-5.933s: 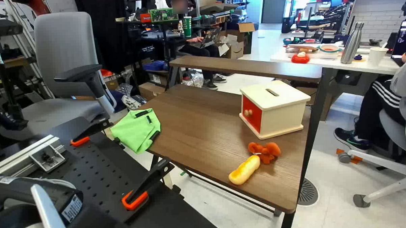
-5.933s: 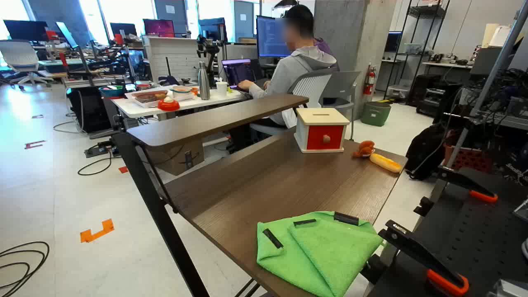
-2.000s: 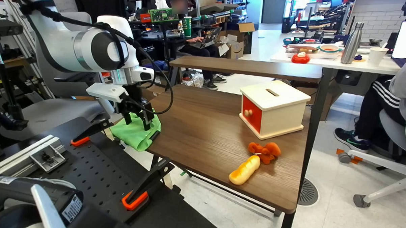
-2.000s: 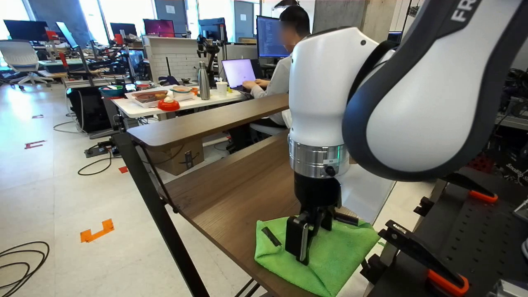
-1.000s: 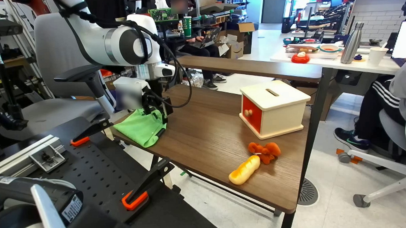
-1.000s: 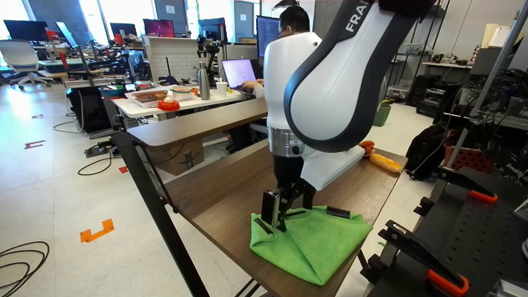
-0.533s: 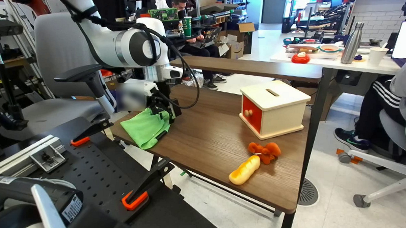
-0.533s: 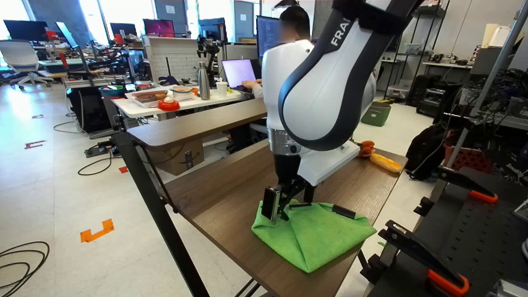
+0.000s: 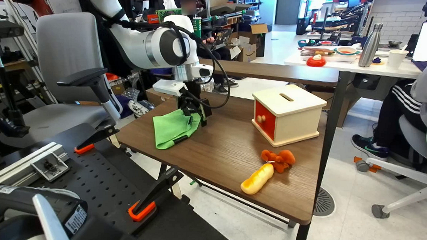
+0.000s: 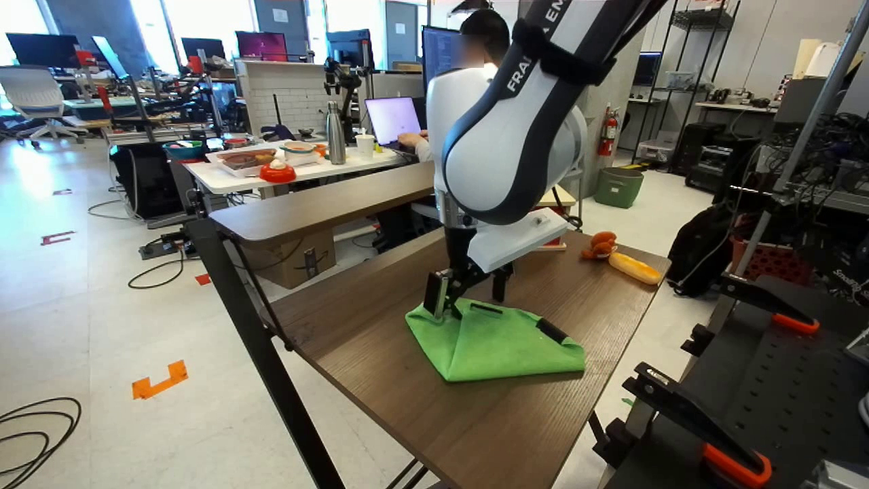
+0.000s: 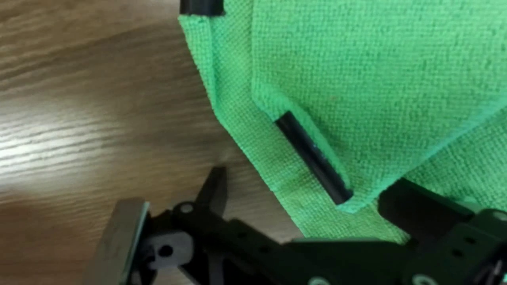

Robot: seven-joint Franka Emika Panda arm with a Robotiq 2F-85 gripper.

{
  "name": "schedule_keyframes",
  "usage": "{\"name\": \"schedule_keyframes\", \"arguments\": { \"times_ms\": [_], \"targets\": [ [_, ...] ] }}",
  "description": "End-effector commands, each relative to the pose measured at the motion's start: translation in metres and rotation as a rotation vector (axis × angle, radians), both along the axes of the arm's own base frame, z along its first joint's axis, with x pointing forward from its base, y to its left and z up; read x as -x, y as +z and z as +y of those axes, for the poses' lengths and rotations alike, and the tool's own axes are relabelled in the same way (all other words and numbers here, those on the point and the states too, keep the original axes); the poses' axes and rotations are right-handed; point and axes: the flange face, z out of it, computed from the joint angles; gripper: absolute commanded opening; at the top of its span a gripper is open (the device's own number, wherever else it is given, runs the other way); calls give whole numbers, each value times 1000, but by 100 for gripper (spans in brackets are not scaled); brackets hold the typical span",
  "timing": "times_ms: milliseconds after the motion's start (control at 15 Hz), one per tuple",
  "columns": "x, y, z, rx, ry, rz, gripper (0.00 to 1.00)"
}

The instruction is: Move the green towel backwards

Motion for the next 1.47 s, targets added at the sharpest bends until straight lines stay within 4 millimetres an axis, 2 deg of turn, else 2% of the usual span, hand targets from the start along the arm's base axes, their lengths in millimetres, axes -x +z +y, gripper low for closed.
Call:
{"name": "schedule_keyframes", "arguments": {
  "times_ms": [0,333,733,933,1133,1400],
  "targets": [
    [-41,1,-12,21,-82,-31,100],
    [-80,6,-34,54,-184,-62,100],
    [-114,12,-51,69,-286,-73,100],
    [-122,17,-50,68,-307,-72,100],
    [-125,24,-41,81,-306,-81,100],
    [-114,46,-33,117,-316,-18,100]
  ]
}}
